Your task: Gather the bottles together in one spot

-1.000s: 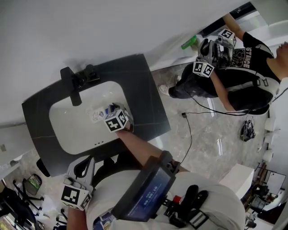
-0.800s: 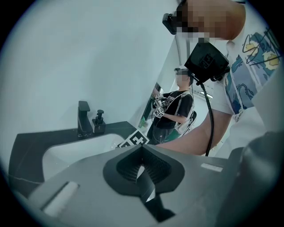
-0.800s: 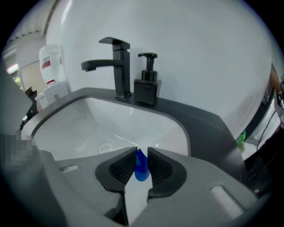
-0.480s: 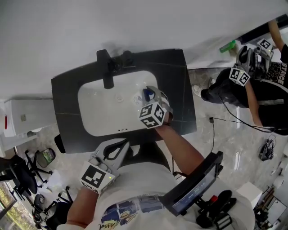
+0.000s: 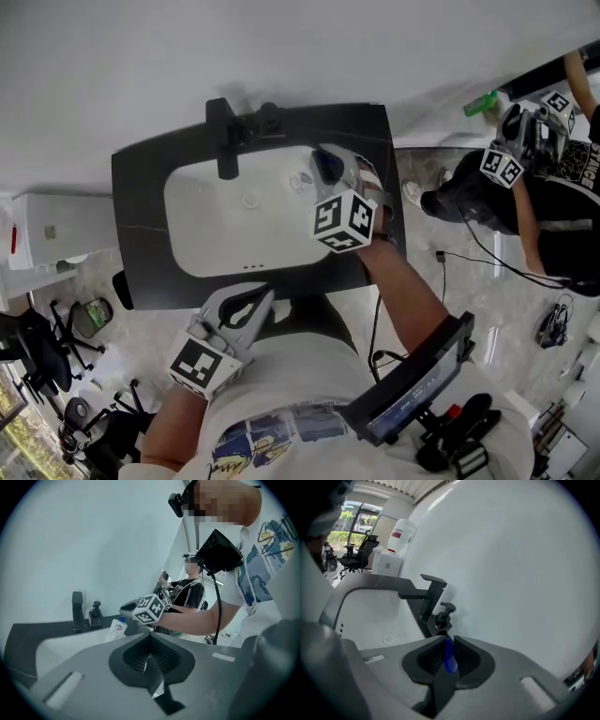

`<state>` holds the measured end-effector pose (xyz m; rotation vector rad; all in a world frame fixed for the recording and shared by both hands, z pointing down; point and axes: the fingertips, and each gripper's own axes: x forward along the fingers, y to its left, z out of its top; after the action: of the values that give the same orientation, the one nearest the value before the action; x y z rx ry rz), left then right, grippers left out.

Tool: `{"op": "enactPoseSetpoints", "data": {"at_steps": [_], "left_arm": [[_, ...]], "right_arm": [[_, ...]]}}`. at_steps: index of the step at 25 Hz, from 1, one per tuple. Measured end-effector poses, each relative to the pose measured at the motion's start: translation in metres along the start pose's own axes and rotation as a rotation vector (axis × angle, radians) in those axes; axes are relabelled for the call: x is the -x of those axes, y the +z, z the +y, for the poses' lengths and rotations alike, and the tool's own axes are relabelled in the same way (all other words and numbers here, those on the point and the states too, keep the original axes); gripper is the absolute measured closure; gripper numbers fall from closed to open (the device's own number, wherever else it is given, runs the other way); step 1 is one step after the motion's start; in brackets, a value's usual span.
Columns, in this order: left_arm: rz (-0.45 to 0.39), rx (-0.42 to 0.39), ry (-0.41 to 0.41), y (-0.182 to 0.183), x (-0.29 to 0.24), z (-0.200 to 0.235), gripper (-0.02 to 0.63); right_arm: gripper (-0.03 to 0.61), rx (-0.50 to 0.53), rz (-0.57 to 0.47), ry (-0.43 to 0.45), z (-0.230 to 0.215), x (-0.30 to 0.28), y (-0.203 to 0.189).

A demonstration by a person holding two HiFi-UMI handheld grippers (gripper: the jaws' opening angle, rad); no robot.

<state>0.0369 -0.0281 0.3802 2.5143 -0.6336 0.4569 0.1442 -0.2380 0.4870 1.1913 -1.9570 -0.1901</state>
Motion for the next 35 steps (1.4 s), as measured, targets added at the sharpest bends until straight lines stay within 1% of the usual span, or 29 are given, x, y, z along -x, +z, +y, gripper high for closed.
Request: {"op": "enactPoseSetpoints", "data": {"at_steps": [4,8,11,17,24,28,32,35], "left_arm": [[-0.017,-0.022,0.009,0.01,-0.001,0.0,0.611],[-0.032,0.001,0.05,0.019,-0.003,0.004,0.611],[-0.053,-0.014,0.054,0.022,-0.003,0.007,0.611],[-0.062,0.039,0.119,0.025,0.0,0.026,0.611],[-0.074,0.056,0.166,0.024,0.006,0.044,0.611],[-0.076,0.081,0.184,0.023,0.005,0.049,0.611],[-0.077,0.078,0.184,0.023,0.004,0.051,0.611],[-0.076,0.083,0.196,0.024,0.006,0.054,0.611]], "right_arm": [[0.531,0.072,-0.027,0.006,-0.03,-0.005,0.013],[0.534,0.138,-0.038,0.005,-0.054,-0.017,0.015],[0.535,0.203,-0.042,-0.001,-0.07,-0.027,0.019],[0.541,0.373,-0.07,-0.016,-0.089,-0.053,0.029],[0.548,0.587,-0.134,-0.05,-0.094,-0.08,0.041],[0.551,0.707,-0.179,-0.087,-0.083,-0.084,0.046],[0.551,0.76,-0.218,-0.132,-0.07,-0.074,0.05],[0.545,0.739,-0.25,-0.154,-0.062,-0.065,0.049]]}}
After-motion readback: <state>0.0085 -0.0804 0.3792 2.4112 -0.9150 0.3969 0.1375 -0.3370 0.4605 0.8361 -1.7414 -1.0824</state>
